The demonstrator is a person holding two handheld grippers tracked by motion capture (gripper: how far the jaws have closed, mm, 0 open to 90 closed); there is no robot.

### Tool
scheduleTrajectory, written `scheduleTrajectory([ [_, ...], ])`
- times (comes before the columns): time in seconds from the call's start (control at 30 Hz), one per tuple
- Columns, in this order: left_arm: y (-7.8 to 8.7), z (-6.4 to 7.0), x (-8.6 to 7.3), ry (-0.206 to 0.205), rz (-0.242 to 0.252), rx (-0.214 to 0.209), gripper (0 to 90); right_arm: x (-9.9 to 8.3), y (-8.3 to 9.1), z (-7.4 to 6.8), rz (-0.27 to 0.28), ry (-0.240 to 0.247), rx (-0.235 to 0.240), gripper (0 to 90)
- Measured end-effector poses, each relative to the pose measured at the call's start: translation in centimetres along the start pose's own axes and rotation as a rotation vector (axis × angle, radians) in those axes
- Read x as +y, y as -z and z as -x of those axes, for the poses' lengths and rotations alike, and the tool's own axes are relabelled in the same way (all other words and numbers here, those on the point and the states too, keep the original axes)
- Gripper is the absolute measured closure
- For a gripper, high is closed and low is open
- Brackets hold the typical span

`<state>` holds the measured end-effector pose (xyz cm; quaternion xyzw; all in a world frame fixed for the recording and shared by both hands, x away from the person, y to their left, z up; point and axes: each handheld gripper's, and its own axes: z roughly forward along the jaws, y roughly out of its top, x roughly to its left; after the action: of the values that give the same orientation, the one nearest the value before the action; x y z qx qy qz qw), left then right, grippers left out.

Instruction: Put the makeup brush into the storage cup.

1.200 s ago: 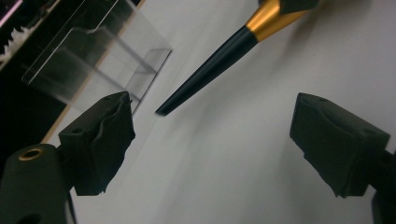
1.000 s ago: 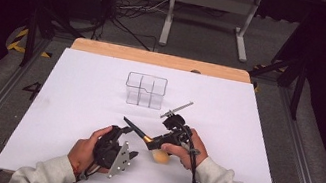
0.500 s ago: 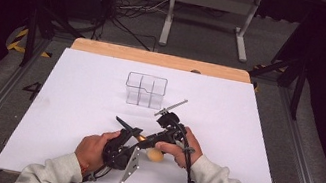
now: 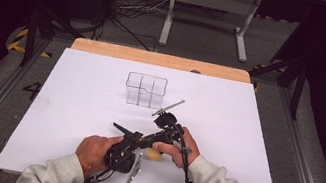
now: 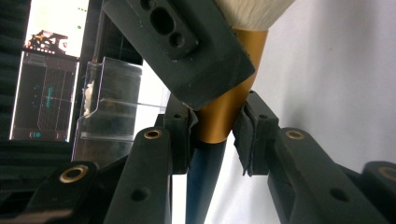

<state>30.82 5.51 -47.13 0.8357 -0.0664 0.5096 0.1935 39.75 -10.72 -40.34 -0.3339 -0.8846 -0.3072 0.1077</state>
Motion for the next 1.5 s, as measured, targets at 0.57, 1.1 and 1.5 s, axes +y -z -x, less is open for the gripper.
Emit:
scheduleTrajectory([
  [0.57, 0.2, -1.1, -1.1, 0.092, 0.010, -0.045, 69.9, -1.2, 8.9, 0.4, 0.316, 0.104, -0.157, 47.4],
  [1.1, 0.5, -4.0, -3.9, 0.411, 0.055, -0.167, 70.0, -7.9, 9.8, 0.0, 0.510, 0.291, -0.362, 21.2],
  [1.5, 0.3, -6.6, -5.6, 0.710, 0.190, -0.246, 70.0, -13.4, 9.1, 1.5, 0.679, 0.362, -0.597, 10.6],
])
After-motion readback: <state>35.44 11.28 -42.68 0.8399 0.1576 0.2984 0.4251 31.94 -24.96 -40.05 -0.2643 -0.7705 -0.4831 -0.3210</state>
